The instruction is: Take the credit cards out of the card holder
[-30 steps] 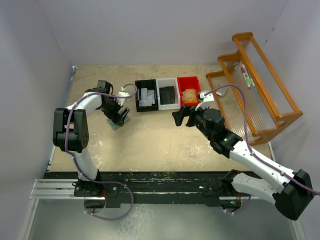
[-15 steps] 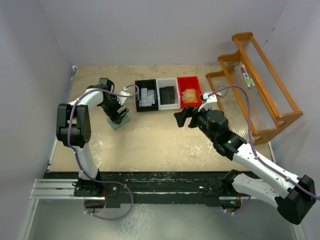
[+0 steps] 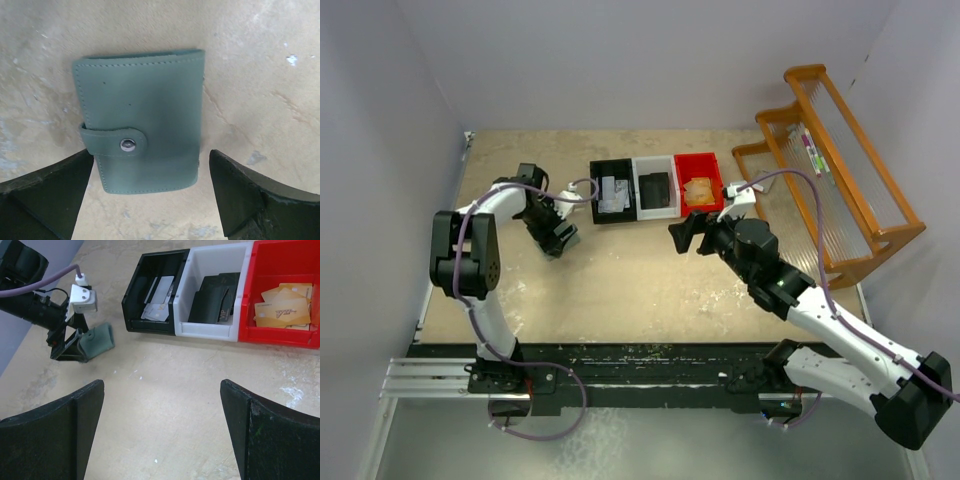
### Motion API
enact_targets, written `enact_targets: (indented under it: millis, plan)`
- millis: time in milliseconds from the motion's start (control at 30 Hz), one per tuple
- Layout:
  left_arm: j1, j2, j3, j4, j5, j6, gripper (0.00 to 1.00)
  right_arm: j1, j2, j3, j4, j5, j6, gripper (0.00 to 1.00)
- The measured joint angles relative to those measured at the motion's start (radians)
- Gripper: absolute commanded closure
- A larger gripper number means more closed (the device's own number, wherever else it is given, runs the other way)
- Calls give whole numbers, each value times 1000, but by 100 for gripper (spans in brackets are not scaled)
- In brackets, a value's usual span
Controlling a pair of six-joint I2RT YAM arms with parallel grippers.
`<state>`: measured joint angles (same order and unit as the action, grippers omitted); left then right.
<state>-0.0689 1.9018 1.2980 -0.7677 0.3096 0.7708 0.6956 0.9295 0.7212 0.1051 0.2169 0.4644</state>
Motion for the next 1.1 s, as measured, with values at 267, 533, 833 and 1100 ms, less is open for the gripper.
enact_targets:
  millis: [267,533,833,1100]
  plan:
    - [-3,-56,-76,-1,3,7,1,0,0,2,0,0,7,0]
    - [-19,-132,-206,182,-40,-48,18,0,5,2,1,-10,17,0]
    - [-105,-223,-310,328,-79,-95,43,0,80,27,-5,-92,43,0]
    - [-188,-454,-363,220,-23,-97,54,0,161,68,2,-235,82,0]
